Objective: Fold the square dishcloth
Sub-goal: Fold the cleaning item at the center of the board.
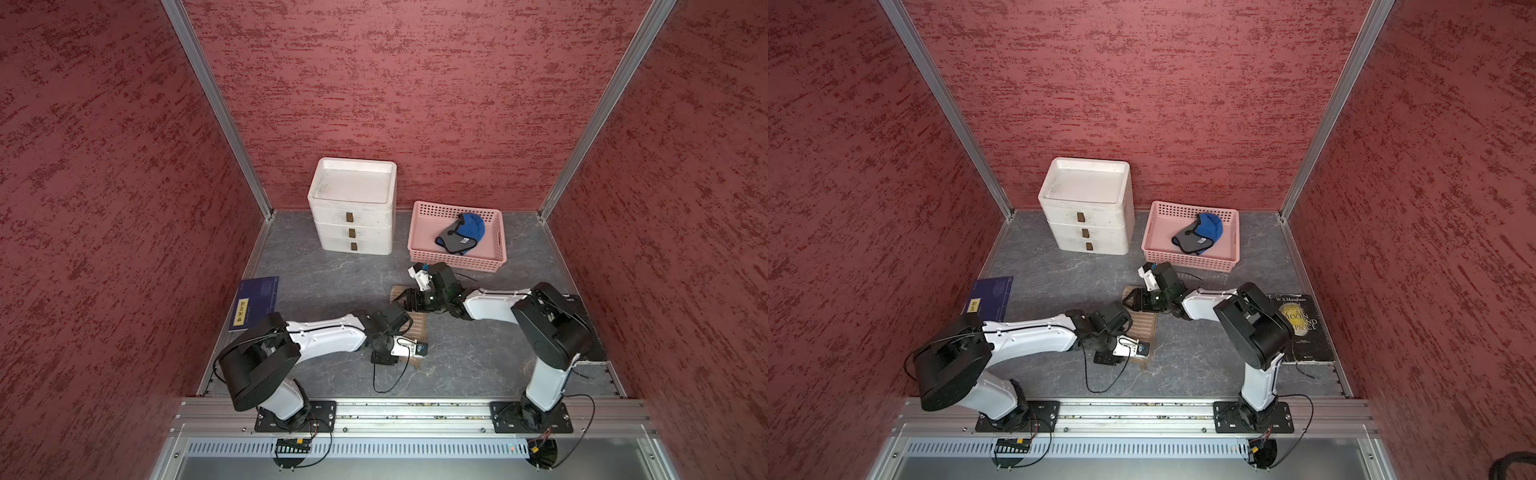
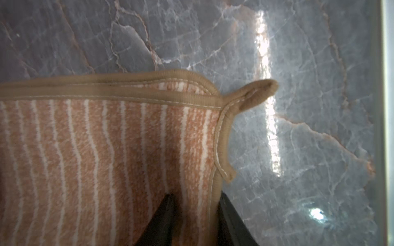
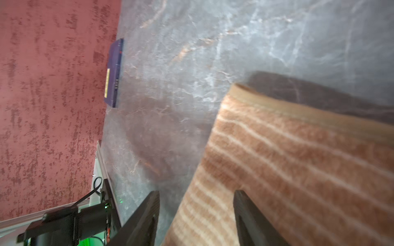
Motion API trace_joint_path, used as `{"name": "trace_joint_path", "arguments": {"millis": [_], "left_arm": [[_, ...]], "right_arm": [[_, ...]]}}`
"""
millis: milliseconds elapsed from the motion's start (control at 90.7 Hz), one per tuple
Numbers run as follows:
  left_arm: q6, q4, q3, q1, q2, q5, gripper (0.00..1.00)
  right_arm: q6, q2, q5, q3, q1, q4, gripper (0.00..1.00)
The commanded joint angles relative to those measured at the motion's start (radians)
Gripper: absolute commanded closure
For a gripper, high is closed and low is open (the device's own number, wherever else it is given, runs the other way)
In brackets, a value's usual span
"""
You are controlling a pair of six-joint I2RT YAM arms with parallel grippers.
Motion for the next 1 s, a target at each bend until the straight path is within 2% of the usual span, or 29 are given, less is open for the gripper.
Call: {"name": "trace_joint_path", "arguments": {"millis": [0,165,474,661,793,893,992], "left_arm": [[0.027,-0.075,-0.022,0.018,-0.024,0.001,0.73],[0.039,-0.147,-0.028,0.027,-0.110,0.063,0.83],[0.047,-0.244,-0.016,0.041,-0.171,0.076,0.84],[0.040,-0.347,0.047,0.041,-0.224,0.099,0.90],[0.032,-0.436,0.093,0.041,-0.260,0.137,0.90],[0.029,-0.483,0.109,0.040,-0.284,0.147,0.90],[0.031,-0.505,0.117,0.042,-0.300,0.141,0.90]], "right_arm": [[-0.020,-0.072,0.047,-0.056,0.039,0.007,0.41],[-0.019,-0.096,0.031,-0.122,0.086,0.038,0.43],[0.007,-0.024,-0.002,-0.169,0.121,0.094,0.47],[0.025,0.019,-0.022,-0.207,0.136,0.134,0.53],[-0.021,-0.076,-0.094,-0.215,0.137,0.094,0.54],[-0.018,-0.151,-0.078,-0.214,0.137,0.075,0.63],[-0.009,-0.127,-0.089,-0.195,0.137,0.060,0.83]]}}
